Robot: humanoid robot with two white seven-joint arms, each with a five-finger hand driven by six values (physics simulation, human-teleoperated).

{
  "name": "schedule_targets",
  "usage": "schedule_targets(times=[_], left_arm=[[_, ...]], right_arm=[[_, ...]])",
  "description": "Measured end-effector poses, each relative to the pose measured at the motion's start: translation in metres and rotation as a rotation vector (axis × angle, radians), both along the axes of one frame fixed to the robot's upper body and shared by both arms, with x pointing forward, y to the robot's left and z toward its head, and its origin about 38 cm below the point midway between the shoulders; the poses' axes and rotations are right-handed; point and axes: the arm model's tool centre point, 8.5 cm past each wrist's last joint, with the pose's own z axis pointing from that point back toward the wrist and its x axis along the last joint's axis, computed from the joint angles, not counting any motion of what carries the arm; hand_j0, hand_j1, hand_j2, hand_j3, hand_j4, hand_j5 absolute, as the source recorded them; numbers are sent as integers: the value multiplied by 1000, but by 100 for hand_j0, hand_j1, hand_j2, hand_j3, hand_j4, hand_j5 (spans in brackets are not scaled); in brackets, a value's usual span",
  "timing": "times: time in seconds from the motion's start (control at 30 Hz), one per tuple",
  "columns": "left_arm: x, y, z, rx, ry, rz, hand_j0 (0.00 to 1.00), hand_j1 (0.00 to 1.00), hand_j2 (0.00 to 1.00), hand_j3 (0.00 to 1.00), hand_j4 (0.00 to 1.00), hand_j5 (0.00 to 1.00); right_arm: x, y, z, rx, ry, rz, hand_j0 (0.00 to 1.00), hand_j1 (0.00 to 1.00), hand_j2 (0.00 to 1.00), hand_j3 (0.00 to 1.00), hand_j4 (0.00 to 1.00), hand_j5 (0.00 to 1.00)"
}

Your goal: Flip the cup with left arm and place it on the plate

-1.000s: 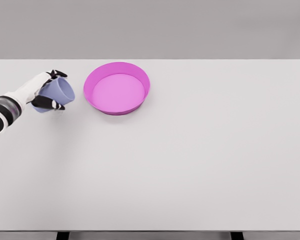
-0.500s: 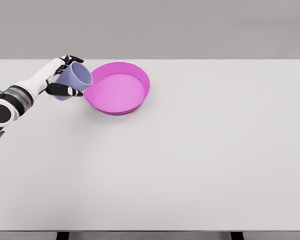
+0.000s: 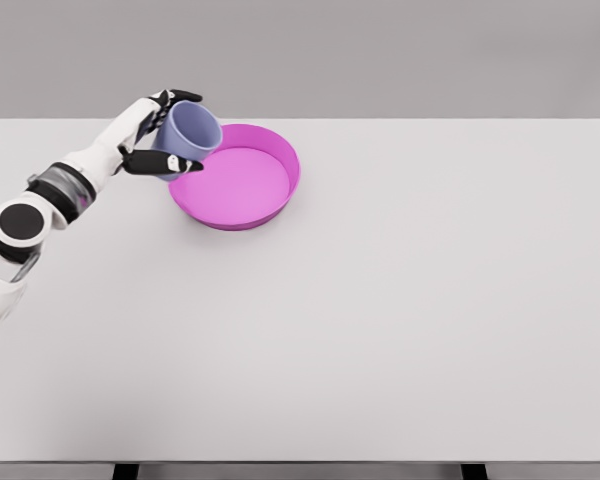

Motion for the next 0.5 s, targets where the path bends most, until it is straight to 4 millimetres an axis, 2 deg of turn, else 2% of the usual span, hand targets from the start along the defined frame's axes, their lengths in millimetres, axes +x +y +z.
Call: schedule_targets(times=[0.3, 0.5], left_arm=[[10, -17, -8, -154, -37, -50, 73, 73, 73, 73, 73, 73], [16, -30, -21, -244, -41, -62, 75, 75, 75, 75, 75, 75]], right_arm=[[0, 0, 0, 0, 0, 0, 100, 100, 100, 100, 100, 100], [0, 0, 0, 0, 0, 0, 100, 100, 100, 100, 100, 100]])
